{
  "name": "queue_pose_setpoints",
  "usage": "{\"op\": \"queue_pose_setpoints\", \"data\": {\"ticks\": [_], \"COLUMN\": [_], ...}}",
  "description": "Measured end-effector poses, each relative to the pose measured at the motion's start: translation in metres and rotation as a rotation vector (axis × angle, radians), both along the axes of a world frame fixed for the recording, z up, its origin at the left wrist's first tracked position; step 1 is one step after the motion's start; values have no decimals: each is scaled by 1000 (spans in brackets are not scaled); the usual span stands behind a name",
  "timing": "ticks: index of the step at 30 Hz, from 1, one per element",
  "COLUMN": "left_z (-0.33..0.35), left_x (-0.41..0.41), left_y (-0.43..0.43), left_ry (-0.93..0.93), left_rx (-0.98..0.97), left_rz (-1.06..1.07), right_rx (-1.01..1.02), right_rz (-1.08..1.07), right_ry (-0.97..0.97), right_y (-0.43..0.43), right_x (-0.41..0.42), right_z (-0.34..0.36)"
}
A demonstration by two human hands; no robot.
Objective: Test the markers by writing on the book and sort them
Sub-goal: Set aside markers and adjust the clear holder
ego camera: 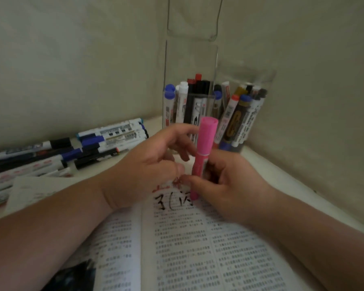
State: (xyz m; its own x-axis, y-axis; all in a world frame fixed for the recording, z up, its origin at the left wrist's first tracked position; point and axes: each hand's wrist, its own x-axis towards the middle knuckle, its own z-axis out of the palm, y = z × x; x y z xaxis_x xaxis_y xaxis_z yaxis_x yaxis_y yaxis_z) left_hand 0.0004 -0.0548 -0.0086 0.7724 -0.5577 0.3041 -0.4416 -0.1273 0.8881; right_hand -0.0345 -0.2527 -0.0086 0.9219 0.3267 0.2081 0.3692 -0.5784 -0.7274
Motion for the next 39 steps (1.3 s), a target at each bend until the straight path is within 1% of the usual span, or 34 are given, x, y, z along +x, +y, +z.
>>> {"op": "queue_pose_setpoints", "data": {"ticks": [3, 7, 9, 11, 13, 15, 18, 21, 23, 26, 28, 29, 31, 34, 35, 39], "left_z": [1, 7, 8, 8, 7, 7, 9, 10, 7, 4, 3, 4, 4, 2, 1, 0], "left_x": [-3, -5, -7, -7, -6, -4, -2, -3, -1, 2, 2, 1, 0, -1, -2, 0], "left_y": [-1, -8, -12, -13, -14, -13, -12, -11, -9, -7, -7, -7, -8, -10, -10, -11], "left_ry": [-15, -106, -95, -69, -45, -17, 62, 91, 104, 86, 85, 89, 91, 68, 61, 51], "left_rx": [-78, -73, -65, -95, -177, -276, -414, -452, -437, -400, -384, -376, -358, -326, -320, -313], "left_rz": [79, 188, 183, 180, 196, 219, 248, 281, 339, 427, 440, 434, 411, 390, 383, 380], "right_rx": [-37, -113, -206, -212, -189, -64, 217, 443, 503, 523, 491, 444, 313, 52, -12, -159], "right_rz": [11, -2, 2, -3, -17, -36, -106, -129, -169, -364, -458, -478, -469, -422, -425, -550], "right_ry": [-27, -51, -32, -14, -23, -46, -85, -259, -399, -516, -538, -531, -449, -285, -269, -407], "right_y": [1, -1, 0, 1, 0, -3, -2, 2, 2, 3, 6, 7, 14, 27, 28, 10], "right_x": [2, 2, 1, -1, -3, -4, -9, -14, -16, -10, 2, 11, 31, 62, 70, 80], "right_z": [-4, -4, -4, -1, 2, 4, 7, 27, 50, 95, 124, 137, 158, 172, 174, 185]}}
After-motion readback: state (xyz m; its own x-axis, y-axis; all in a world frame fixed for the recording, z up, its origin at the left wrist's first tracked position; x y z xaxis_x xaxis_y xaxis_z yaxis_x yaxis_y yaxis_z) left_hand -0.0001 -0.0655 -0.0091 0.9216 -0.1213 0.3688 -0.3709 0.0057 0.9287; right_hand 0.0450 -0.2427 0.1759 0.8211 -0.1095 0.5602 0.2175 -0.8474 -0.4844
